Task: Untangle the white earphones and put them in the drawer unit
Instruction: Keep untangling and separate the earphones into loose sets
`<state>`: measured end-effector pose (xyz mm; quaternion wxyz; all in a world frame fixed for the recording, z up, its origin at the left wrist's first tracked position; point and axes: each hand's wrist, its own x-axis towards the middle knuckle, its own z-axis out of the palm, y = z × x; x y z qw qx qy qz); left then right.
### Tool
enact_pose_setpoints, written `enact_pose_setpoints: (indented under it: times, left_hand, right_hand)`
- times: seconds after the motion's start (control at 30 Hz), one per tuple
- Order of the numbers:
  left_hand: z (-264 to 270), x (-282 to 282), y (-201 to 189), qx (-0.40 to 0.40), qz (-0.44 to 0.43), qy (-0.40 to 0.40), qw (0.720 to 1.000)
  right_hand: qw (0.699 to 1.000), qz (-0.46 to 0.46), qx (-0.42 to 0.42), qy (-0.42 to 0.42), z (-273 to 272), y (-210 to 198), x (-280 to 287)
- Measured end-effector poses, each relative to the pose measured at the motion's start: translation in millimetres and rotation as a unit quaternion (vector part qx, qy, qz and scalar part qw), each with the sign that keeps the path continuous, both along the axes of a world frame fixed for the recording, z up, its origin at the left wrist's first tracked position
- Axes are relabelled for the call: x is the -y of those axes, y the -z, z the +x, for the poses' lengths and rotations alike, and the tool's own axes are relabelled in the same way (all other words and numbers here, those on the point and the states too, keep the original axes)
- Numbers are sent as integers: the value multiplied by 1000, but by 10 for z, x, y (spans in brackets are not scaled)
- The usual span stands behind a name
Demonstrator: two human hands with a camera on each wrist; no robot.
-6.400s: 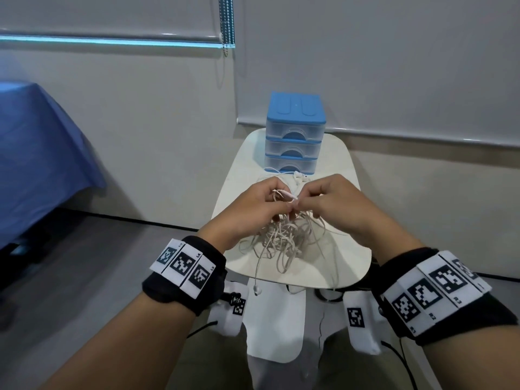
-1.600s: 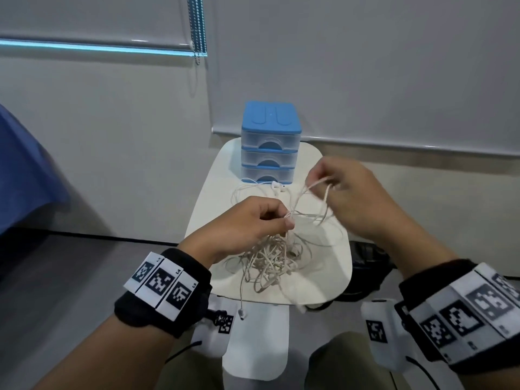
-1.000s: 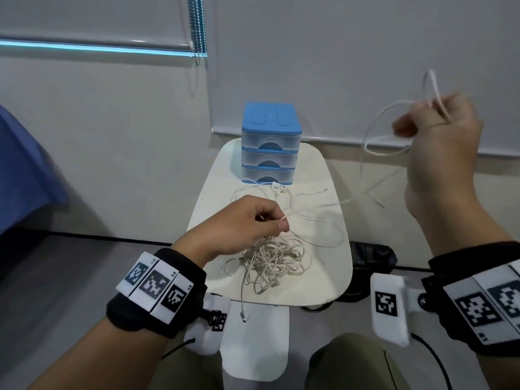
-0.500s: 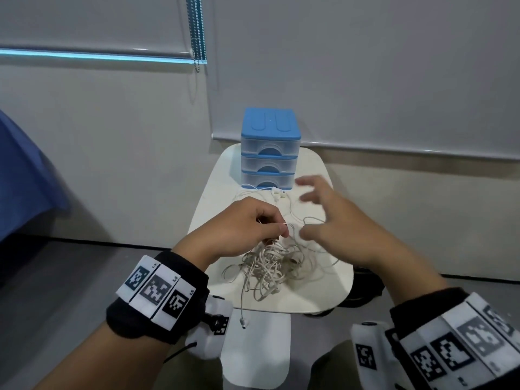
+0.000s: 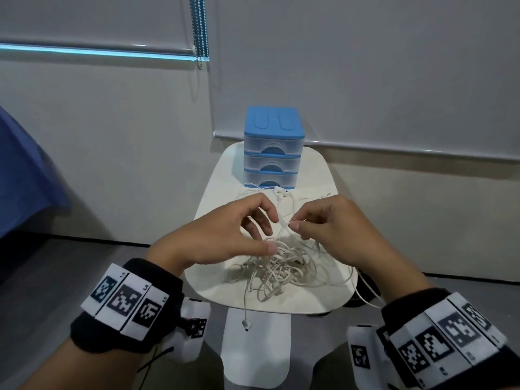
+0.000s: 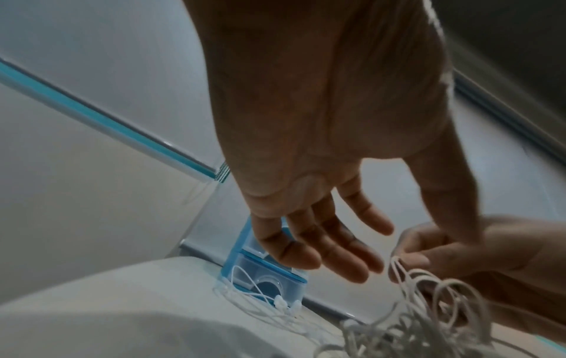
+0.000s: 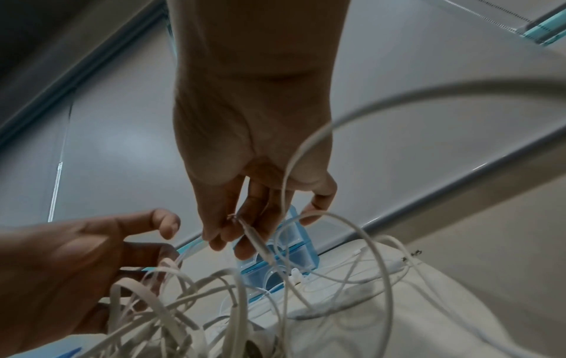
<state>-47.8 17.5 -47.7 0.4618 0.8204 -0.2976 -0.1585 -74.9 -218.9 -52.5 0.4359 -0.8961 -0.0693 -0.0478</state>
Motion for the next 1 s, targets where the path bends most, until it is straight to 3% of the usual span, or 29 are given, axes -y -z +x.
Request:
enact_pose_setpoints:
  times: [0.1, 0.27, 0.5, 0.77, 1.0]
  left_hand:
    - [-70, 84, 38, 81, 82, 21, 993]
    - [-22, 151, 86, 133, 28, -45, 990]
    - [27, 184, 45, 149, 66, -47, 986]
    - [51, 206, 40, 204, 66, -97, 972]
    - [-2, 310, 55, 168, 72, -135, 974]
  right_hand:
    - [999, -41, -17, -11, 57, 0, 3]
    - [994, -78, -63, -44, 126, -46, 45]
    - [985, -106, -83, -104, 183, -69, 39]
    - [979, -63, -94, -171, 226, -71, 133]
    - [977, -59, -89, -183, 208, -75, 19]
